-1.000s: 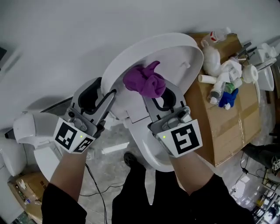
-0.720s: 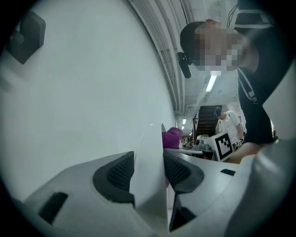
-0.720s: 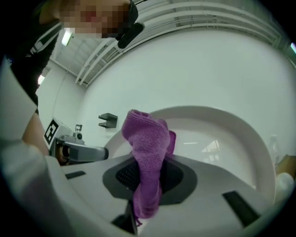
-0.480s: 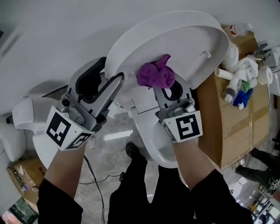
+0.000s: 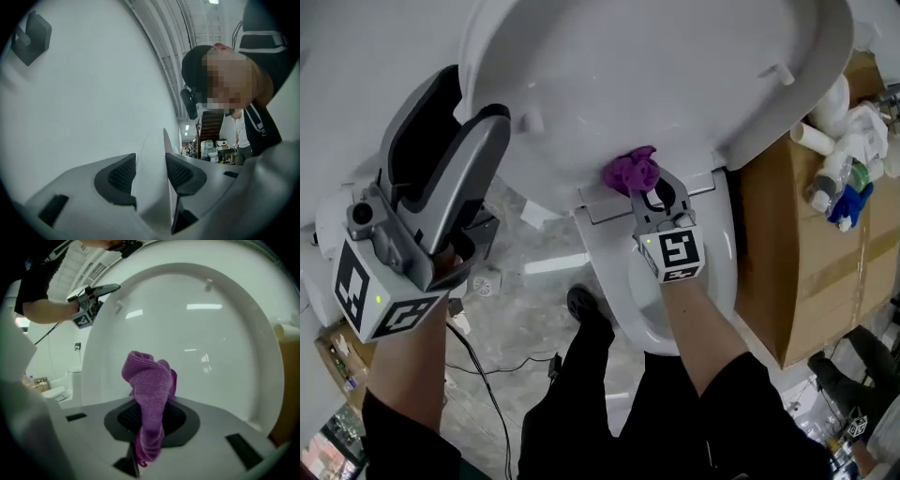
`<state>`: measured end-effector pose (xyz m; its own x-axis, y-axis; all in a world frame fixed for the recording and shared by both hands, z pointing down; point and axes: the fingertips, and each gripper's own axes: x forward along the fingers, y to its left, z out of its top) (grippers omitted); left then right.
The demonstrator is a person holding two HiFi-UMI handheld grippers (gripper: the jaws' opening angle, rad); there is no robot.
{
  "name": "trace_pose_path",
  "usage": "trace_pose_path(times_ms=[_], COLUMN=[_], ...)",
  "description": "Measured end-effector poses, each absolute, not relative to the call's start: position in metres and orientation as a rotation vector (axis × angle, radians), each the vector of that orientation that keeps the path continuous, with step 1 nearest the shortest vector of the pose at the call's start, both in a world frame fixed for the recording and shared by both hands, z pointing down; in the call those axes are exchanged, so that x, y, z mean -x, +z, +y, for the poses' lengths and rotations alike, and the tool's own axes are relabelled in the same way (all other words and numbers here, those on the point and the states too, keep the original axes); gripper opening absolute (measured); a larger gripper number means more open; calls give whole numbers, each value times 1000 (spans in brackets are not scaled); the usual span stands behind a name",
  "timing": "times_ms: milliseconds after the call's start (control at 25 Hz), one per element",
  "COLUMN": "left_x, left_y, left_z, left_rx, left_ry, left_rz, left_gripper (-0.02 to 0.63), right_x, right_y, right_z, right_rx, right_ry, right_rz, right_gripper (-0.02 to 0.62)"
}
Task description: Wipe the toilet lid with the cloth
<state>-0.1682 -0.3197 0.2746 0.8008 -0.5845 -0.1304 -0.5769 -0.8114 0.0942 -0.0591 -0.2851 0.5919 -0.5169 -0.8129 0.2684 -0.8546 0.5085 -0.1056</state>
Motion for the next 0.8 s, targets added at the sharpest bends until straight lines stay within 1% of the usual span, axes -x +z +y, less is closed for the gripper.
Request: trace_pose_path(times_ms=[160, 280, 360, 600, 800], left_x=[167, 170, 171, 170, 169], left_y=[274, 276, 278, 281, 285], left_z=[-320, -319, -318, -318, -317], left_rx=[-2942, -2947, -2944, -2927, -2922], left_ry=[-257, -232, -214, -214, -157], left_rz=[-937, -963, -964, -981, -987], left_gripper=[204, 204, 204, 204, 204], right_x=[47, 46, 47, 51, 50], right_y=[651, 635, 588, 397, 293], right_z=[-277, -275, -279, -310, -324], right_rx=[-1378, -1322, -1324, -1352, -1354], right_ry=[458, 467, 417, 99, -40], right_rz=[-2427, -2417, -2479, -2708, -2771], right_gripper=[75, 75, 75, 75, 75])
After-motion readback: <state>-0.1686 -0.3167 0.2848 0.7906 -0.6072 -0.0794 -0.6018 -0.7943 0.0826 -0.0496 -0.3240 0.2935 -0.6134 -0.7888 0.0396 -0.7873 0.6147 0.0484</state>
